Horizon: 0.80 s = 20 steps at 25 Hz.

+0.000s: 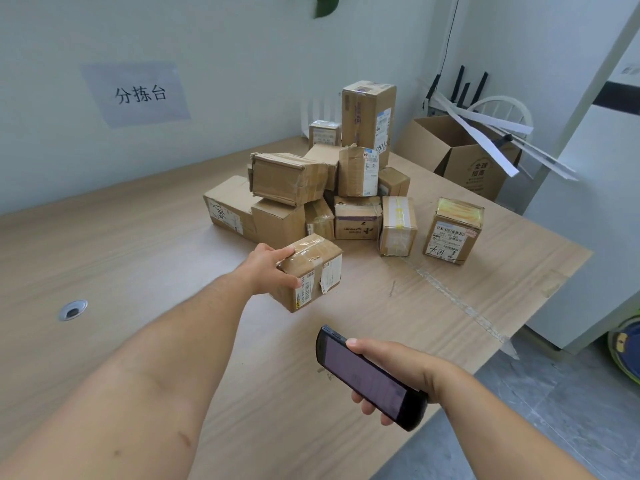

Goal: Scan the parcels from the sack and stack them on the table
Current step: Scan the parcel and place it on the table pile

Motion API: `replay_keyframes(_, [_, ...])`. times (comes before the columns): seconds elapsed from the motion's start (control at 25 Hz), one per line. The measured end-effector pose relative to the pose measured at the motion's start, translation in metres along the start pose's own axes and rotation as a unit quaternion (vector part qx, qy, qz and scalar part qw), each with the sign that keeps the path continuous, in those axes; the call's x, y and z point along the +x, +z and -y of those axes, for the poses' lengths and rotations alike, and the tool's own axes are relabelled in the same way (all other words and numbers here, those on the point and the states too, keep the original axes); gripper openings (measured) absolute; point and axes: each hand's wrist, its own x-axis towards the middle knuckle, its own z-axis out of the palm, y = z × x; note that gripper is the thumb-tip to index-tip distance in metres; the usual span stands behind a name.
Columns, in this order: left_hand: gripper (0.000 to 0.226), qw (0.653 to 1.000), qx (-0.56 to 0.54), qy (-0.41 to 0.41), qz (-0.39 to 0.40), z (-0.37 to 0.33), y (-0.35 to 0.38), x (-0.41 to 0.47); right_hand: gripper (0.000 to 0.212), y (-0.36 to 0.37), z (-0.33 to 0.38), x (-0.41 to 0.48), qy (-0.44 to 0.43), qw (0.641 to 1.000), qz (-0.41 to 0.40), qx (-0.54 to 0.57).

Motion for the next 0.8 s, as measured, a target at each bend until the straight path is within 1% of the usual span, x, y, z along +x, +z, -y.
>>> replay_keyframes(0.12, [0.084, 1.0, -0.001, -0.009, -0.011, 0.004, -0.001, -0.016, 0.077, 0.008, -0.005, -0.01, 0.005, 1.0, 0.022, -0.018])
replay_keyframes(0.24, [0.083, 1.0, 0.003, -0.016, -0.021, 0.007, 0.001, -0.034, 0.072, 0.013, -0.012, -0.019, -0.008, 0.999, 0.017, -0.036])
replay_keyframes(0.4, [0.084, 0.999, 0.0, -0.024, -0.038, 0.011, 0.002, -0.058, 0.077, 0.021, -0.019, -0.032, -0.01, 0.998, 0.017, -0.058])
replay_keyframes(0.56, [0.083, 0.998, 0.003, -0.036, -0.059, 0.014, 0.002, -0.087, 0.063, 0.031, -0.026, -0.044, -0.037, 0.997, 0.022, -0.064])
replay_keyframes(0.68, [0.083, 0.995, -0.002, -0.057, -0.078, 0.025, 0.002, -0.117, 0.058, 0.045, -0.026, -0.047, -0.071, 0.996, 0.007, -0.052])
replay_keyframes(0.8, [0.082, 0.99, 0.002, -0.095, -0.101, 0.05, 0.001, -0.16, 0.057, 0.064, -0.019, -0.041, -0.1, 0.994, -0.005, -0.054])
